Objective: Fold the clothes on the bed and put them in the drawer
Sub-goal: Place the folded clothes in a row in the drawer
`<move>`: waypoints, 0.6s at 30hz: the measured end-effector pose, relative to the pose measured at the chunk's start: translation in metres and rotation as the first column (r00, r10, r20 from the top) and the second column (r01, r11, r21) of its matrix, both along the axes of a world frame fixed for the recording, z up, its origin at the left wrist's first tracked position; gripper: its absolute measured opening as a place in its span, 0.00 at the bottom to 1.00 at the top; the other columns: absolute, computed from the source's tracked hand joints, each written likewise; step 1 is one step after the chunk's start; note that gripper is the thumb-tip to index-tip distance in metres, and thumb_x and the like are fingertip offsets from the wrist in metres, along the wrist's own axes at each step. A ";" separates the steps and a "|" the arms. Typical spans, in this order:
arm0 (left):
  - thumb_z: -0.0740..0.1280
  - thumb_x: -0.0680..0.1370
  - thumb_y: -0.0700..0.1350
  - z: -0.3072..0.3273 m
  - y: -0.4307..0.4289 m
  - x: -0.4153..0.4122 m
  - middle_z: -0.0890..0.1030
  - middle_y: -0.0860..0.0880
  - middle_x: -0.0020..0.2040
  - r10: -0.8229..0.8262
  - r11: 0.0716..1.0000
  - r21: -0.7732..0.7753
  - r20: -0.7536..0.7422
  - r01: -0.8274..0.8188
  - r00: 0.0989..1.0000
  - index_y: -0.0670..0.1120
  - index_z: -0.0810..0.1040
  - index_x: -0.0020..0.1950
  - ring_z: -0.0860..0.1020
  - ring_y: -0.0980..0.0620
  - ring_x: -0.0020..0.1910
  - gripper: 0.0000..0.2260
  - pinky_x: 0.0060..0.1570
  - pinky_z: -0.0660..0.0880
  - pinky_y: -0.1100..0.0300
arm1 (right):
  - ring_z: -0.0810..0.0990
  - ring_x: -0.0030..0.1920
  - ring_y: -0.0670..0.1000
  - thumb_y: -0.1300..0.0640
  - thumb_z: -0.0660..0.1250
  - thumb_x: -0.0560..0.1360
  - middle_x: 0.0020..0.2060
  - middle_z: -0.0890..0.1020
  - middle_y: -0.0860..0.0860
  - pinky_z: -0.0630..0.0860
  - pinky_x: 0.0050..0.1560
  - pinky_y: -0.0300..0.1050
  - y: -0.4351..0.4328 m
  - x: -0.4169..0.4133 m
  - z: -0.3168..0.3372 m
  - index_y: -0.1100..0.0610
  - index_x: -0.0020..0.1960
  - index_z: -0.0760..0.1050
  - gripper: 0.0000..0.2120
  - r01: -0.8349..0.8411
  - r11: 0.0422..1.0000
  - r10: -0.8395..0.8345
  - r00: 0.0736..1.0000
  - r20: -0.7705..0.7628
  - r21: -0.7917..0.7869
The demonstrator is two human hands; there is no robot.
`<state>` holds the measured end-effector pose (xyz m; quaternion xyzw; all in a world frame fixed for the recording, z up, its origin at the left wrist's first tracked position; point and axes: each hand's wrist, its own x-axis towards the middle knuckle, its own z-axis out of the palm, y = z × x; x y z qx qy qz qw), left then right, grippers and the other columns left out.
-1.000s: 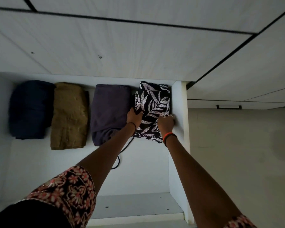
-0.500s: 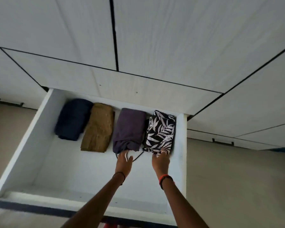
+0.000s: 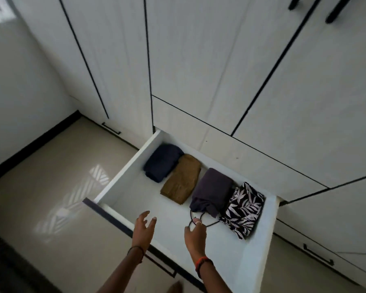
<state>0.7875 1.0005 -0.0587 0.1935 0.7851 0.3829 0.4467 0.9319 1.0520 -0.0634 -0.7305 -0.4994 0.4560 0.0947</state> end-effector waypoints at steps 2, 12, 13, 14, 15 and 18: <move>0.64 0.79 0.47 0.015 -0.023 -0.032 0.68 0.45 0.70 0.069 0.996 0.062 -0.002 -0.069 0.998 0.45 0.67 0.69 0.67 0.44 0.69 0.20 0.64 0.67 0.51 | 0.70 0.65 0.58 0.64 0.62 0.76 0.65 0.70 0.60 0.67 0.62 0.45 -0.018 -0.041 0.016 0.63 0.67 0.68 0.19 -0.090 0.996 0.090 0.995 -0.037 0.002; 0.65 0.78 0.46 0.055 -0.181 -0.178 0.71 0.44 0.68 0.496 0.862 0.122 0.003 -0.493 0.868 0.44 0.69 0.68 0.69 0.45 0.67 0.19 0.65 0.68 0.50 | 0.71 0.64 0.57 0.63 0.62 0.75 0.61 0.72 0.59 0.67 0.64 0.44 -0.140 -0.232 0.075 0.63 0.65 0.70 0.18 -0.478 0.877 0.479 0.869 -0.125 0.046; 0.65 0.78 0.46 0.059 -0.206 -0.192 0.71 0.44 0.68 0.543 0.833 0.117 0.012 -0.540 0.840 0.44 0.68 0.68 0.69 0.45 0.67 0.19 0.65 0.68 0.50 | 0.71 0.63 0.58 0.63 0.61 0.76 0.62 0.72 0.59 0.66 0.63 0.43 -0.157 -0.248 0.079 0.63 0.64 0.69 0.17 -0.511 0.859 0.511 0.850 -0.126 0.031; 0.65 0.78 0.45 0.060 -0.229 -0.204 0.71 0.43 0.68 0.586 0.802 0.119 0.025 -0.585 0.810 0.43 0.69 0.68 0.69 0.45 0.67 0.19 0.65 0.67 0.51 | 0.72 0.63 0.58 0.64 0.61 0.76 0.62 0.71 0.60 0.67 0.62 0.43 -0.173 -0.262 0.082 0.63 0.64 0.69 0.17 -0.534 0.845 0.532 0.836 -0.133 0.026; 0.65 0.78 0.43 0.060 -0.248 -0.215 0.71 0.42 0.67 0.625 0.771 0.121 0.047 -0.625 0.779 0.41 0.69 0.68 0.70 0.44 0.67 0.19 0.65 0.67 0.52 | 0.72 0.62 0.58 0.64 0.61 0.76 0.62 0.71 0.60 0.68 0.61 0.44 -0.185 -0.275 0.084 0.63 0.64 0.69 0.17 -0.550 0.834 0.549 0.825 -0.134 0.027; 0.65 0.78 0.40 0.063 -0.319 -0.245 0.73 0.40 0.66 0.745 0.657 0.112 0.061 -0.746 0.665 0.38 0.70 0.67 0.71 0.43 0.65 0.17 0.63 0.67 0.55 | 0.73 0.61 0.58 0.63 0.61 0.76 0.62 0.71 0.60 0.69 0.60 0.44 -0.234 -0.319 0.090 0.62 0.64 0.69 0.16 -0.611 0.791 0.609 0.780 -0.142 0.032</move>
